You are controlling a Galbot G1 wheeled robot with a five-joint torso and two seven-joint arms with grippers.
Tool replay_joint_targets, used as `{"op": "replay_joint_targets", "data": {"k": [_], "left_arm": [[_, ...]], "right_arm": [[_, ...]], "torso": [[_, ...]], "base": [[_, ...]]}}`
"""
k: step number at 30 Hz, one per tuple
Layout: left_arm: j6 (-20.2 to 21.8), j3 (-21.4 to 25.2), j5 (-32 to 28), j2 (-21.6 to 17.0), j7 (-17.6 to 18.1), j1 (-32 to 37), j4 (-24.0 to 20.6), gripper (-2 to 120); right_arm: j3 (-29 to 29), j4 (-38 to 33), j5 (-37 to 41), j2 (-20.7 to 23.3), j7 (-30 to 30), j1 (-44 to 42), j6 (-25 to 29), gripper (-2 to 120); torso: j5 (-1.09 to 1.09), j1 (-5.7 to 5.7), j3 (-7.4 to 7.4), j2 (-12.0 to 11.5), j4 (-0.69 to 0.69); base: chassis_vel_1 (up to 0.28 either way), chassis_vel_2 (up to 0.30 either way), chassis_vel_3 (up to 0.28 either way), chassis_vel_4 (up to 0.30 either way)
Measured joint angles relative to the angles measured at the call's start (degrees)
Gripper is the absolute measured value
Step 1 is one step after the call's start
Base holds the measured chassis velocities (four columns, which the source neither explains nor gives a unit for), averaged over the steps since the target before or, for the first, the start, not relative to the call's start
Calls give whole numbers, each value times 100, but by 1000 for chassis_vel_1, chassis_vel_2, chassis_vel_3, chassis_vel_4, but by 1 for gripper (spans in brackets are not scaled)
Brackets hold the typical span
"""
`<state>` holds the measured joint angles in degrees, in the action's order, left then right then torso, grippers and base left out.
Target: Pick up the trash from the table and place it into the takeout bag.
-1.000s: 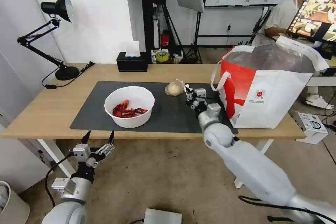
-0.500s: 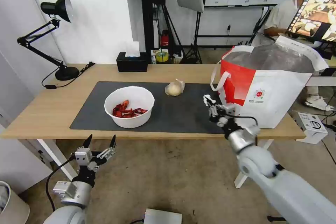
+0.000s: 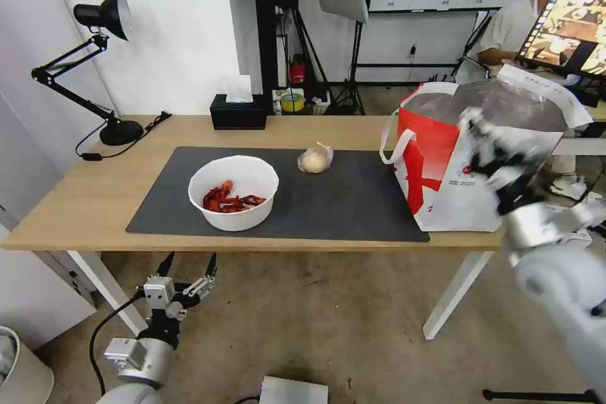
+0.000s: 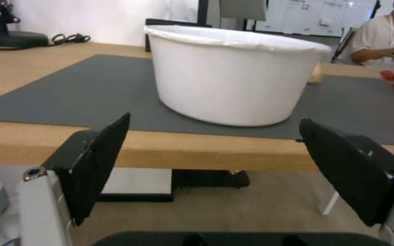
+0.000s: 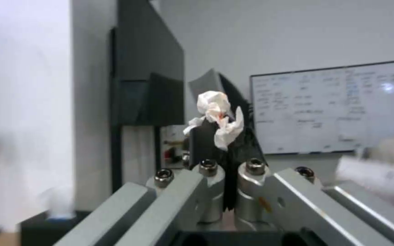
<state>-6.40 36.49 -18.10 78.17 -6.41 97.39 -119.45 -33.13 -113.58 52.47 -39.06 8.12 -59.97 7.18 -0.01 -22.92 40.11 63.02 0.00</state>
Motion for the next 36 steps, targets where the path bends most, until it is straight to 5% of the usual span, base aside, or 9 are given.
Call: {"op": "replay_joint_targets", "data": {"k": [11, 19, 23, 36], "left_arm": [[-1, -117, -22, 163, -38, 15, -235, 100], [88, -83, -385, 29, -33, 112, -425, 100], [110, -45, -463, -39, -30, 119, -465, 100], [145, 5, -530, -167, -27, 215, -507, 100]], "right_arm": [[1684, 620, 811, 606, 1396, 2387, -2205, 0], [2408, 843, 1705, 521, 2474, 3455, -3474, 0], [2458, 834, 1967, 473, 2686, 3536, -3681, 4], [2117, 675, 1966, 556, 2668, 2984, -3554, 54]], "torso": [[2, 0, 1, 0, 0], [1, 0, 1, 0, 0], [2, 0, 0, 0, 1], [1, 0, -1, 0, -1]], "base": [[0, 0, 0, 0], [0, 0, 0, 0], [0, 0, 0, 0], [0, 0, 0, 0]]}}
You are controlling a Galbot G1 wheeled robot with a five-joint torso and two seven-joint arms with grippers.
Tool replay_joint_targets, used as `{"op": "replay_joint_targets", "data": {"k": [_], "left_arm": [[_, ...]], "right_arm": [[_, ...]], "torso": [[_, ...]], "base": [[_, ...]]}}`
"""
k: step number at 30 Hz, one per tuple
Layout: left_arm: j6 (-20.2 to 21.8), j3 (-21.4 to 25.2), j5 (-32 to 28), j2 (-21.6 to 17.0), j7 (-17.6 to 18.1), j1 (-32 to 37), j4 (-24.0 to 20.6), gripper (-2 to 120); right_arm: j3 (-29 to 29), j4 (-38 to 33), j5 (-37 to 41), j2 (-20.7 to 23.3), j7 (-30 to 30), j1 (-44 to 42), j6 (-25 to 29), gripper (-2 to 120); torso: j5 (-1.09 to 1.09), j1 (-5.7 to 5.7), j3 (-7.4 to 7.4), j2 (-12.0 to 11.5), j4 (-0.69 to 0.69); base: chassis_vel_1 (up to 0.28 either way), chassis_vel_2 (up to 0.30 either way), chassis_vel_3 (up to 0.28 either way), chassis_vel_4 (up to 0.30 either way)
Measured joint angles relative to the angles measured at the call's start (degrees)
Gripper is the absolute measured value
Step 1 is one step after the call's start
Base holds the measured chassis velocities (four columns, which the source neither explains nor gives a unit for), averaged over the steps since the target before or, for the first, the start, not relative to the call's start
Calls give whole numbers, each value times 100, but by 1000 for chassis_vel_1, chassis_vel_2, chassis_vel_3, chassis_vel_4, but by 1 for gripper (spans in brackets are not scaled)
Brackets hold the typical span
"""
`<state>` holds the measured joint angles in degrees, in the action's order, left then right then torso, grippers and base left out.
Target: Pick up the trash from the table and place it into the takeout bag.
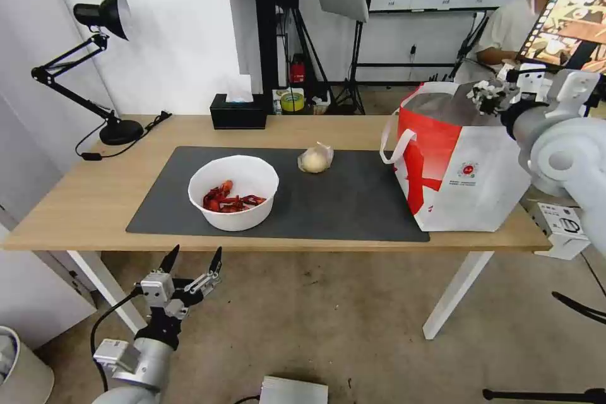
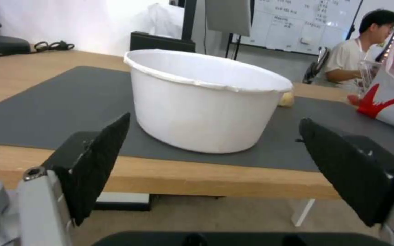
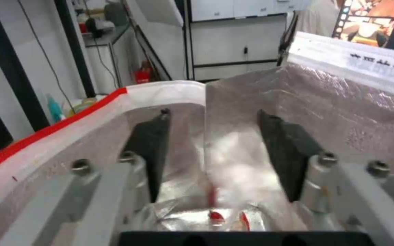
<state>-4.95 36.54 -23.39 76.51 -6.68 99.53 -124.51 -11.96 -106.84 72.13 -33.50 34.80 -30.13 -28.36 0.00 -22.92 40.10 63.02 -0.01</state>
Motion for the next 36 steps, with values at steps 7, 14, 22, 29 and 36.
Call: {"op": "replay_joint_targets", "data": {"k": [7, 14, 22, 29, 36], "left_arm": [[-2, 60, 9, 44, 0, 45, -6, 100], [-2, 87, 70, 101, 0, 146, -64, 100], [-11, 235, 216, 256, 0, 304, -161, 100], [-21, 345, 235, 263, 28, 305, -160, 100], [-44, 313, 336, 401, 51, 284, -100, 100]], "right_arm": [[-62, 32, -171, -171, -65, -137, 134, 75], [-112, -22, -398, -293, -441, -331, 721, 99], [-148, -688, -1638, -638, -1599, -1413, 2577, 100], [-135, -946, -2368, -851, -1870, -1935, 3281, 100], [-306, -1049, -3479, -1120, -2165, -2772, 3685, 100]], "torso": [[0, 0, 0, 0, 1], [0, 0, 0, 0, 1], [-1, 0, 0, 0, 1], [0, 0, 0, 0, 1], [0, 0, 0, 0, 1]], "base": [[0, 0, 0, 0], [0, 0, 0, 0], [0, 0, 0, 0], [0, 0, 0, 0], [0, 0, 0, 0]]}}
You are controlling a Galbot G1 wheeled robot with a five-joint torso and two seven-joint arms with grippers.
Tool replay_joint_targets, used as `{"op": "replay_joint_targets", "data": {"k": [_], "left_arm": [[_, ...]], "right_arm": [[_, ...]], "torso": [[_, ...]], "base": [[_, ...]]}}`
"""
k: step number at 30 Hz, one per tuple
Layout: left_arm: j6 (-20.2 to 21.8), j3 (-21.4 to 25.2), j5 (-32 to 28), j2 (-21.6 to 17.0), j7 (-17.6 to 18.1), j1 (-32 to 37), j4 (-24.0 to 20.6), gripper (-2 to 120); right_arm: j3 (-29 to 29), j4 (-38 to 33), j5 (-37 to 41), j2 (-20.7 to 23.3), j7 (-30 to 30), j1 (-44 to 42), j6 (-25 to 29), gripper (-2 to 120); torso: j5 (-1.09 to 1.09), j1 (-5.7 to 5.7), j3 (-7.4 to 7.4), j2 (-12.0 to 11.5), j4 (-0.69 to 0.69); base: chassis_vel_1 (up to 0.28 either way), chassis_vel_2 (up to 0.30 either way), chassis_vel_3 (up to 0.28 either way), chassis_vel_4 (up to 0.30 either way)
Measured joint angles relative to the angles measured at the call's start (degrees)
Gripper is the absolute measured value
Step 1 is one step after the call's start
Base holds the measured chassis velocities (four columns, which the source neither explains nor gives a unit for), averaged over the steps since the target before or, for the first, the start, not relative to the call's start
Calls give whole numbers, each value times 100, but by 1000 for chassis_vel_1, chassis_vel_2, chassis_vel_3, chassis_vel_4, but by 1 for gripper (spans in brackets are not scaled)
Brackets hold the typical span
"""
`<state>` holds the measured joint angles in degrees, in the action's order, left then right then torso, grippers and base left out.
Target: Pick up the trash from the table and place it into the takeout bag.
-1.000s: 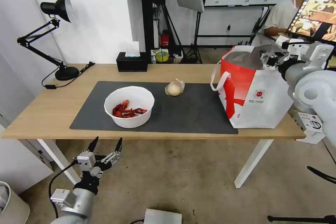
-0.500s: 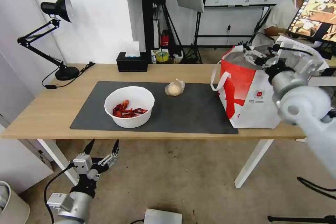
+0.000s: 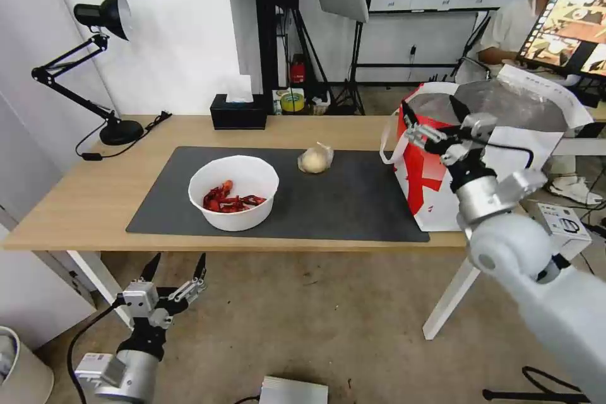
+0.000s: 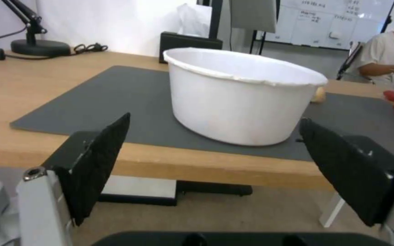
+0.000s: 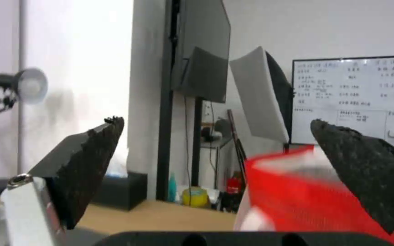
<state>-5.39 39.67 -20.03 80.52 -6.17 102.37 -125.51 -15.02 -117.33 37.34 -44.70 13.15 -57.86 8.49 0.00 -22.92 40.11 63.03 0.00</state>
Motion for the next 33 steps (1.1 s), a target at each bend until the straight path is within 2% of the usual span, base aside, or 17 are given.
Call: {"op": "replay_joint_targets", "data": {"k": [5, 8, 9, 12, 13, 16, 24, 33], "left_arm": [[-42, -29, 71, 37, 8, -31, 72, 100], [-53, -59, 111, 45, 9, -95, 136, 100], [-53, -59, 111, 45, 9, -95, 136, 100], [-65, -72, 162, 84, 10, -122, 178, 100], [-65, -72, 162, 84, 10, -122, 178, 100], [-75, -71, 233, 109, 10, -114, 216, 100], [-91, -83, 272, 95, 10, -165, 257, 100], [-88, -7, 300, 81, -100, -109, 242, 100]], "right_arm": [[-228, -32, -642, -326, -179, -719, 212, 100], [-530, -32, -1315, -765, -310, -1429, 428, 100], [-530, -32, -1315, -765, -310, -1429, 428, 100], [-999, -4, -1949, -1268, -382, -2078, 627, 100], [-999, -4, -1949, -1268, -382, -2078, 627, 100], [-1323, 30, -2373, -1675, -451, -2648, 858, 100], [-1354, -138, -2832, -2298, -490, -3431, 976, 100], [-1180, -422, -2991, -2515, -466, -3921, 970, 100]], "torso": [[0, 0, 0, 0, 0], [0, 0, 0, 0, -1], [0, 0, 0, 0, -1], [0, 0, 0, 0, -1], [0, 0, 0, 0, -1], [0, 0, 0, 0, -1], [0, 1, 0, 0, -1], [1, 1, 0, 0, 0]], "base": [[0, 0, 0, 0], [0, 0, 0, 0], [0, 0, 0, 0], [0, 0, 0, 0], [0, 0, 0, 0], [0, 0, 0, 0], [0, 0, 0, 0], [0, 0, 0, 0]]}}
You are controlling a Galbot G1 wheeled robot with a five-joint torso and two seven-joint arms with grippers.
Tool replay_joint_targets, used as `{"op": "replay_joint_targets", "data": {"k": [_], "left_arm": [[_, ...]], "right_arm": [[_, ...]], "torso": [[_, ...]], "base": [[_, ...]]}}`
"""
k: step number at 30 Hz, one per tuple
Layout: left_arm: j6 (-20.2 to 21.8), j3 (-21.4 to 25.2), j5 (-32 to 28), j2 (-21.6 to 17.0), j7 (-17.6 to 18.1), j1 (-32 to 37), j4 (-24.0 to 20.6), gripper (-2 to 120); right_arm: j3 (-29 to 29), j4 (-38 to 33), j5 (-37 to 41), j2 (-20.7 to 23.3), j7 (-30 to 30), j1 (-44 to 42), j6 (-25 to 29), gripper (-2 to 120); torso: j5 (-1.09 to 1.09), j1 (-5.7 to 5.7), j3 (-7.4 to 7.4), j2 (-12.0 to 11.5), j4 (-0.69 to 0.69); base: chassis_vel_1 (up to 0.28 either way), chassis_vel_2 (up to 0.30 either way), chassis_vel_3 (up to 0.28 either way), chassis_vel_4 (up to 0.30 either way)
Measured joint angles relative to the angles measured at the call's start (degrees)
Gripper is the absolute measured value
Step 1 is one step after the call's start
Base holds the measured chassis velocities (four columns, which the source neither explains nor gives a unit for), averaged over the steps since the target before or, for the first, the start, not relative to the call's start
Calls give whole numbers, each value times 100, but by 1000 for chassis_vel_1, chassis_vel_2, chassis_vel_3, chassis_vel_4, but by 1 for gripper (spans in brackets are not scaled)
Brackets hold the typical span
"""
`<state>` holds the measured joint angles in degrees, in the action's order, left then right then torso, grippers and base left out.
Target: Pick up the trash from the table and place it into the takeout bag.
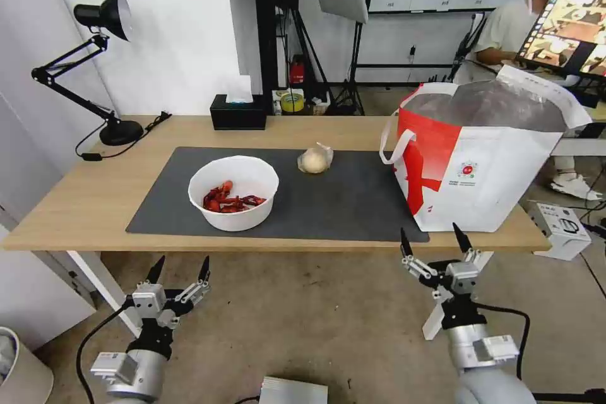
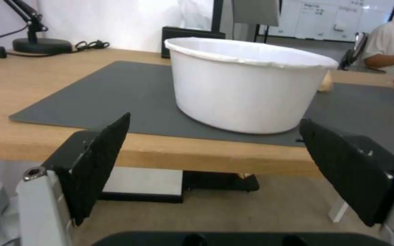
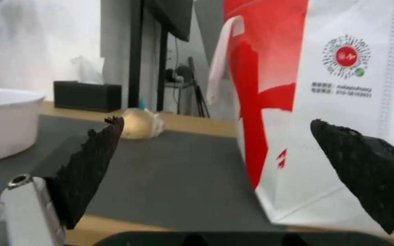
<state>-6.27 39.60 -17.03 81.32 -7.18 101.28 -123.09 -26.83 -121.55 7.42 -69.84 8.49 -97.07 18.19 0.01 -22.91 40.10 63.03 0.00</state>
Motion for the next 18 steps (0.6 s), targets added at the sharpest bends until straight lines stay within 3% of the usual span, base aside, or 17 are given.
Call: {"op": "replay_joint_targets", "data": {"k": [7, 18], "left_arm": [[-139, -46, 128, 2, -251, 48, 64, 100], [-20, -115, 373, 19, -341, 67, -6, 100]], "right_arm": [[133, -169, -166, -125, 14, -215, -16, 100], [188, -209, -467, -214, -117, -422, -210, 100]], "torso": [[0, 0, 0, 0, 1], [-1, 0, 0, 0, 0]], "base": [[0, 0, 0, 0], [0, 0, 0, 0]]}}
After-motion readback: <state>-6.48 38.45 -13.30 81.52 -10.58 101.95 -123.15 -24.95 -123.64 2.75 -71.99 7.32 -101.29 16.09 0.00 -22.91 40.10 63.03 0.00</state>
